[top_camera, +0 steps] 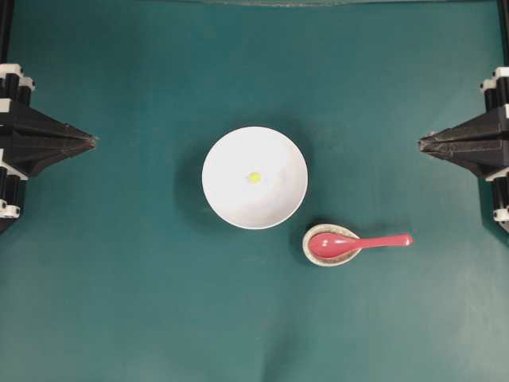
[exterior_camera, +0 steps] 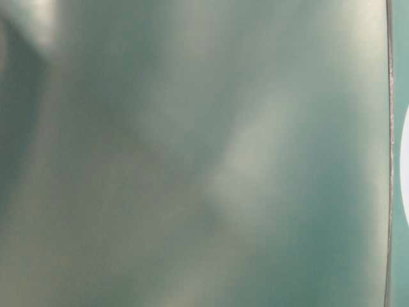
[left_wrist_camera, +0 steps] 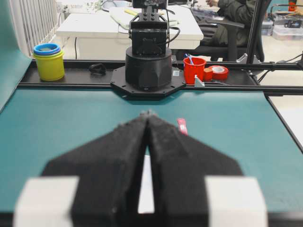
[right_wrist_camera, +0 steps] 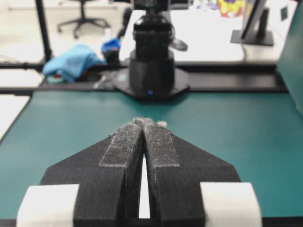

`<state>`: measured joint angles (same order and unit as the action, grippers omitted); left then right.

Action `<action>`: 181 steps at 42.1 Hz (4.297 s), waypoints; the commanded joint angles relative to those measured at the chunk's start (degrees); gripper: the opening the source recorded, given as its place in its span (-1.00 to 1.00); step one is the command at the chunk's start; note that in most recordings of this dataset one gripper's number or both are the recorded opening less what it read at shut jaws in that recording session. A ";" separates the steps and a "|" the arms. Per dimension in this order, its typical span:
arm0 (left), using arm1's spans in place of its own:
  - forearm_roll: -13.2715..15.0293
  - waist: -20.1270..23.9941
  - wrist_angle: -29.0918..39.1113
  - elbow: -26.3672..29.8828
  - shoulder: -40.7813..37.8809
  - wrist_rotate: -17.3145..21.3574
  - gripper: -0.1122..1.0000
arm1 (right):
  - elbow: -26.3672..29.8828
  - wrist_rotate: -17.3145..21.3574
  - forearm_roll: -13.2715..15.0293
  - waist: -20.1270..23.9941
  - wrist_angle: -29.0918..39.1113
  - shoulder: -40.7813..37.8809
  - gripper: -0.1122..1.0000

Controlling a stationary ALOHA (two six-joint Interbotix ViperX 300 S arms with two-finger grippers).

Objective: Scoop the yellow hexagonal prism block from the bowl with a spoon using the right arm.
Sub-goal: 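Move the right gripper left toward the pink spoon handle on the rest, then close the right gripper on the pink spoon handle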

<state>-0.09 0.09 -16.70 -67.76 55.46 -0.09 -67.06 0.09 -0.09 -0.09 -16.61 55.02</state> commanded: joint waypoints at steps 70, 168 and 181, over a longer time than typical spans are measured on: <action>-0.88 0.00 1.05 0.88 -0.62 0.35 -0.66 | -8.09 0.44 -32.17 31.03 -49.13 -57.92 0.14; -0.88 -0.09 3.60 0.88 -0.53 0.26 -0.66 | -8.17 3.08 -35.16 33.66 -47.02 -63.54 -0.24; -0.88 0.00 3.60 0.88 -0.53 0.26 -0.66 | -8.26 3.08 -35.24 33.66 -47.11 -63.54 0.05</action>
<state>-0.79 0.09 -12.83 -67.76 55.37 0.18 -75.50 3.08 -35.24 33.31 -63.37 -9.14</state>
